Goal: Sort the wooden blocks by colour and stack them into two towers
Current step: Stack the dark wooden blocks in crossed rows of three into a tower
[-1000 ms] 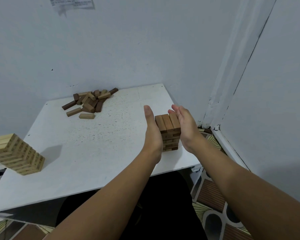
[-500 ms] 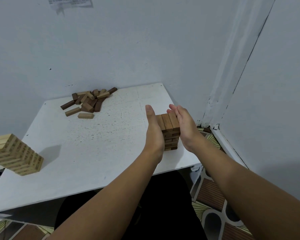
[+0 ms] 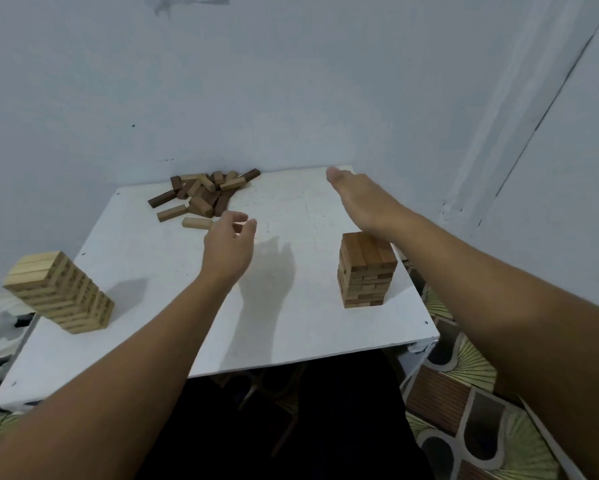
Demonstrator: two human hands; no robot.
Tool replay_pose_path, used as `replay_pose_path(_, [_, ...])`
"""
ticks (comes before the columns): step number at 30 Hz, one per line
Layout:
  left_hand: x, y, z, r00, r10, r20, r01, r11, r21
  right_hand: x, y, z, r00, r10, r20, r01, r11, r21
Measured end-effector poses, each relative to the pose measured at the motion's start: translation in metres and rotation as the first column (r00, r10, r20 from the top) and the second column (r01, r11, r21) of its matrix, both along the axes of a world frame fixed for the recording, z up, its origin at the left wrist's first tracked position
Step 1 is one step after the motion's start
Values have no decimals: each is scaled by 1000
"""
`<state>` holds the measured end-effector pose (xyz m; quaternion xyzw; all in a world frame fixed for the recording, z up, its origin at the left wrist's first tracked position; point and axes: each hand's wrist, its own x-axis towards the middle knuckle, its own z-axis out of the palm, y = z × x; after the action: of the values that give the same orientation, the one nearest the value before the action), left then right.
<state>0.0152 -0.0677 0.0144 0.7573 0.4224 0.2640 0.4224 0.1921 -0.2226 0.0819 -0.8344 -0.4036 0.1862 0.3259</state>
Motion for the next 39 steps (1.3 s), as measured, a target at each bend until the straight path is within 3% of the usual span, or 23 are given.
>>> replay_pose_path(3, [-14,50,-14,978,43,-202,-8,985,171,-14,41,6,971,160,175,-112,960,-256])
replay_pose_path(6, [-27,93,-32,922,77,-380,26,965,259,-21,81,-1,962,202,182,-123,920,-373])
replay_pose_path(11, [-39,129,-49,887,37,-460,55,981,186,-44,144,-13,941,302,156,-184,839,-513])
replay_pose_path(17, [-37,137,-66,887,69,-457,26,980,197,-57,198,-70,929,293,227,-168,879,-446])
replay_pose_path(22, [-37,131,-85,876,149,-459,24,936,351,-57,227,-99,904,301,304,-188,918,-350])
replay_pose_path(24, [-36,131,-90,902,173,-397,-7,922,386,-55,239,-102,877,339,341,-225,916,-332])
replay_pose_path(29, [-35,132,-91,928,196,-317,-74,931,357,-57,261,-104,814,474,335,-340,858,-386])
replay_pose_path(32, [-34,131,-92,906,152,-394,11,924,381,-59,266,-108,776,515,365,-334,825,-455])
replay_pose_path(36, [-33,132,-94,883,148,-446,42,921,387,-53,255,-122,799,440,410,-342,893,-292])
replay_pose_path(39, [-34,133,-93,913,162,-375,-10,926,378,-47,240,-133,791,383,478,-316,924,-217])
